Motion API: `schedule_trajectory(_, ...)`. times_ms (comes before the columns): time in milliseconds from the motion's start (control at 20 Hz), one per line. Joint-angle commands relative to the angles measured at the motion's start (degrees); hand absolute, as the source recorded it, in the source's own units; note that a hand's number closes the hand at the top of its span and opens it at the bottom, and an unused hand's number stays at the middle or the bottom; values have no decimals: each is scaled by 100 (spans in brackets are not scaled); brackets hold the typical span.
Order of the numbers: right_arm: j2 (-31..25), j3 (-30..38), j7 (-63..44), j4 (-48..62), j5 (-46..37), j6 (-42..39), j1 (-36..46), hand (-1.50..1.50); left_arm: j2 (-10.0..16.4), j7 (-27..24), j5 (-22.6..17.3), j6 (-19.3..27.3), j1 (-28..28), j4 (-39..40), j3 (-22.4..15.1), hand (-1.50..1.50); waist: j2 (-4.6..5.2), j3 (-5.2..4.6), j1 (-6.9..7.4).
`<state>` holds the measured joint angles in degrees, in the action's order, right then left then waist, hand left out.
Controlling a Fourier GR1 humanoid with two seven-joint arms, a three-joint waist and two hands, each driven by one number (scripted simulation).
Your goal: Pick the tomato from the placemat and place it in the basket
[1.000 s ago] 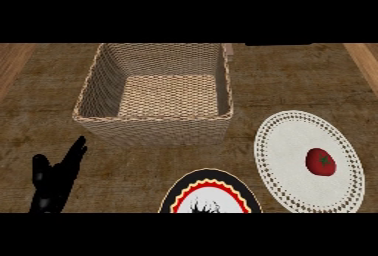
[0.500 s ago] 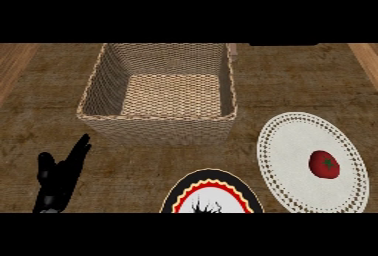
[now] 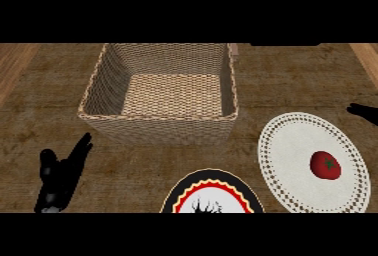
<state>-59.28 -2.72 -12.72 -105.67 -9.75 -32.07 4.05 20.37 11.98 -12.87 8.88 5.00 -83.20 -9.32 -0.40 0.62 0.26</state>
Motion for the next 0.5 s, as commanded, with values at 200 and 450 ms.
schedule_trajectory(200,544,-346,555,505,-944,264,-150,-150,-116,-89,45,-192,296,539,57,0,49,-61,3)
schedule_trajectory(450,934,-418,762,589,-1438,623,-335,-150,-181,110,106,-217,329,274,19,0,41,-60,-22)
